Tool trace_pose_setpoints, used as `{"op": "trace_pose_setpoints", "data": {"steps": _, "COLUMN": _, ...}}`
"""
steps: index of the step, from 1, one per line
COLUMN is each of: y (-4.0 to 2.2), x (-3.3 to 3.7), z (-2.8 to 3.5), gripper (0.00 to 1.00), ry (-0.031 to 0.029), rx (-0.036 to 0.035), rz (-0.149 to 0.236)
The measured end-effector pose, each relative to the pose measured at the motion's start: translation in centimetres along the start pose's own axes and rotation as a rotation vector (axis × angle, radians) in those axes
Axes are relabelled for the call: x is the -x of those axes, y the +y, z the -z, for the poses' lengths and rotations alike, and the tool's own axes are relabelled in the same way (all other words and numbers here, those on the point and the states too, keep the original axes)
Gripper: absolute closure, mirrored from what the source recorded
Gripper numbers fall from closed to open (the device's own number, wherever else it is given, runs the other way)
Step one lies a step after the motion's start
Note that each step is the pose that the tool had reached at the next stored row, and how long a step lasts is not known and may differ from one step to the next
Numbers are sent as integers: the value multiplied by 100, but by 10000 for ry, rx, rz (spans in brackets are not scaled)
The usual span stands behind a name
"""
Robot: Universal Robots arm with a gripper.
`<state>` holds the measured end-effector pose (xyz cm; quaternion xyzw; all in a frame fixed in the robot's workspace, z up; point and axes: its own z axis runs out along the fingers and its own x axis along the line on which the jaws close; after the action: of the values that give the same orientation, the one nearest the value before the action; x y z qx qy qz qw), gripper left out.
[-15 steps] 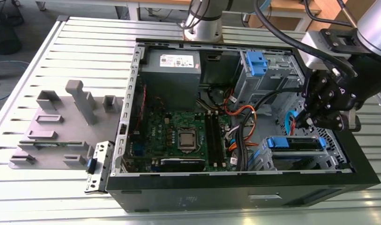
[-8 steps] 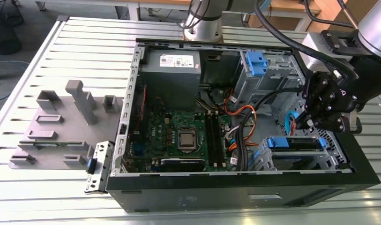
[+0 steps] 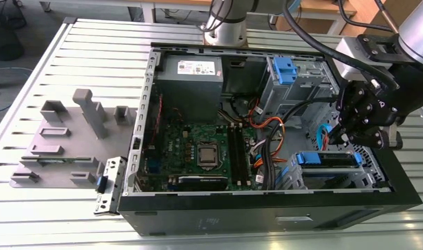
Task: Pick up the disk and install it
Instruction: 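Insert the first disk wire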
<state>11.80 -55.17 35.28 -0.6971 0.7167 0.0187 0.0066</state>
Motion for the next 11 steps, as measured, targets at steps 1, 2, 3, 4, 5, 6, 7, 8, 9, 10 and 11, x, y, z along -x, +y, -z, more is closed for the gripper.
{"op": "trace_pose_setpoints", "data": {"steps": 1, "y": 0, "x": -1, "z": 0, "gripper": 84, "ry": 0, "rx": 0, "rz": 0}}
{"op": "trace_pose_setpoints", "data": {"steps": 2, "y": 0, "x": -5, "z": -1, "gripper": 84, "ry": -1, "rx": 0, "rz": 0}}
{"op": "trace_pose_setpoints", "data": {"steps": 3, "y": 0, "x": -9, "z": -1, "gripper": 84, "ry": -2, "rx": 0, "rz": 0}}
{"op": "trace_pose_setpoints", "data": {"steps": 4, "y": 0, "x": -14, "z": -1, "gripper": 84, "ry": -1, "rx": 0, "rz": 0}}
{"op": "trace_pose_setpoints", "data": {"steps": 5, "y": 0, "x": -20, "z": 0, "gripper": 84, "ry": 1, "rx": 0, "rz": 0}}
{"op": "trace_pose_setpoints", "data": {"steps": 6, "y": -1, "x": -27, "z": -1, "gripper": 84, "ry": 0, "rx": 0, "rz": -1}}
{"op": "trace_pose_setpoints", "data": {"steps": 7, "y": -1, "x": -34, "z": -1, "gripper": 84, "ry": 0, "rx": 0, "rz": 0}}
{"op": "trace_pose_setpoints", "data": {"steps": 8, "y": -1, "x": -41, "z": -2, "gripper": 84, "ry": 1, "rx": 0, "rz": 0}}
{"op": "trace_pose_setpoints", "data": {"steps": 9, "y": -1, "x": -49, "z": -3, "gripper": 84, "ry": 0, "rx": 0, "rz": 0}}
{"op": "trace_pose_setpoints", "data": {"steps": 10, "y": -2, "x": -57, "z": -4, "gripper": 84, "ry": 0, "rx": 0, "rz": 0}}
{"op": "trace_pose_setpoints", "data": {"steps": 11, "y": -2, "x": -66, "z": -5, "gripper": 84, "ry": -1, "rx": 0, "rz": 0}}
